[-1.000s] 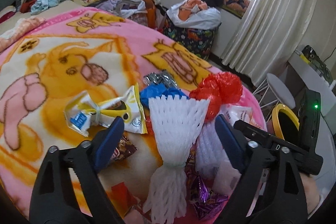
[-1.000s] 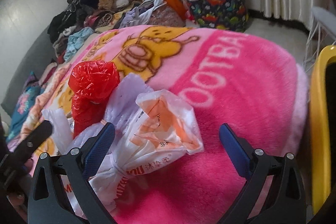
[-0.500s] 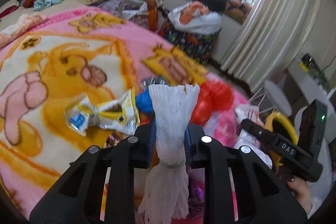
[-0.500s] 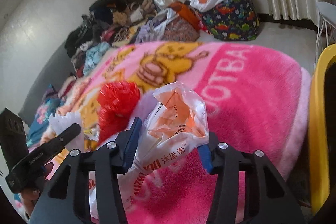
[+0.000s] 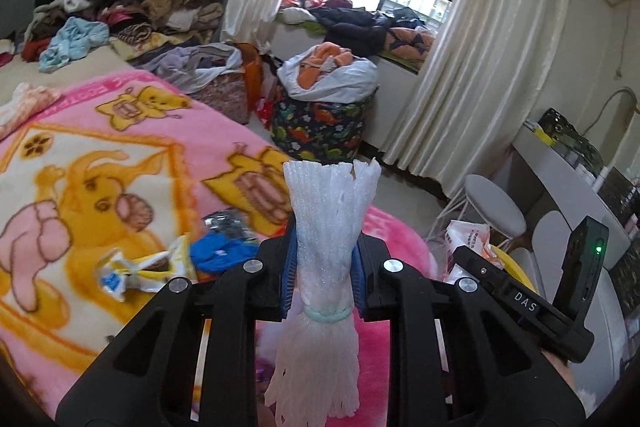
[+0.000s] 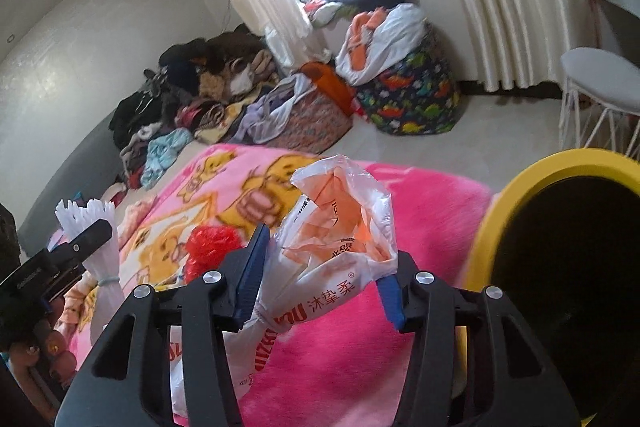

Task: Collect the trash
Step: 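Carry the held bag and foam net over the yellow-rimmed bin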

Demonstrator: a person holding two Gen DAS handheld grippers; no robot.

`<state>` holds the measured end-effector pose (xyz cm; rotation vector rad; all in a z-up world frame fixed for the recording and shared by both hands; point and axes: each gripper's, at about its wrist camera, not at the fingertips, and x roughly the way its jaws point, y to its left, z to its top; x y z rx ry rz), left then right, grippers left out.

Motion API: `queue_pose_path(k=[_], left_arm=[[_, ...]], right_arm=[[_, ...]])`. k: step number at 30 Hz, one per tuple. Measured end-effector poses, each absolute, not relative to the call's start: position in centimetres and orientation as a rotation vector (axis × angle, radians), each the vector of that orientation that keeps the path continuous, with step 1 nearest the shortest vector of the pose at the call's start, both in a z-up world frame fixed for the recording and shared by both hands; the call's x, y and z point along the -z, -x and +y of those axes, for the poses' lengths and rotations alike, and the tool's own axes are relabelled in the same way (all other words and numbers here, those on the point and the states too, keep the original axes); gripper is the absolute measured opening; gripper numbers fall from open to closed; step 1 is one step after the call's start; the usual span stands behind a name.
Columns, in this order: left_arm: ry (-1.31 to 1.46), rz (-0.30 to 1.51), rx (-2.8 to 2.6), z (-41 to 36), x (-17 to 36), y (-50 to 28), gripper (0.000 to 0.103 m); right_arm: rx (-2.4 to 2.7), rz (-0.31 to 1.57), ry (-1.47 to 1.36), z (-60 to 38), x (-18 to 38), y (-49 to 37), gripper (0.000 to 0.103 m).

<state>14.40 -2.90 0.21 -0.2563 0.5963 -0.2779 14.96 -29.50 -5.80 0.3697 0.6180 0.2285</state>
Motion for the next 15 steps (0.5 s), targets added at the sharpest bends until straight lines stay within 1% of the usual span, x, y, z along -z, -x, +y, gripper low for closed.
queue_pose_path(k=[15], left_arm=[[0.148, 0.602, 0.420, -12.6, -0.4, -14.2, 0.016]], right_arm=[[-0.046, 0.539, -0.364, -37.4, 4.5, -12.0, 0.048]])
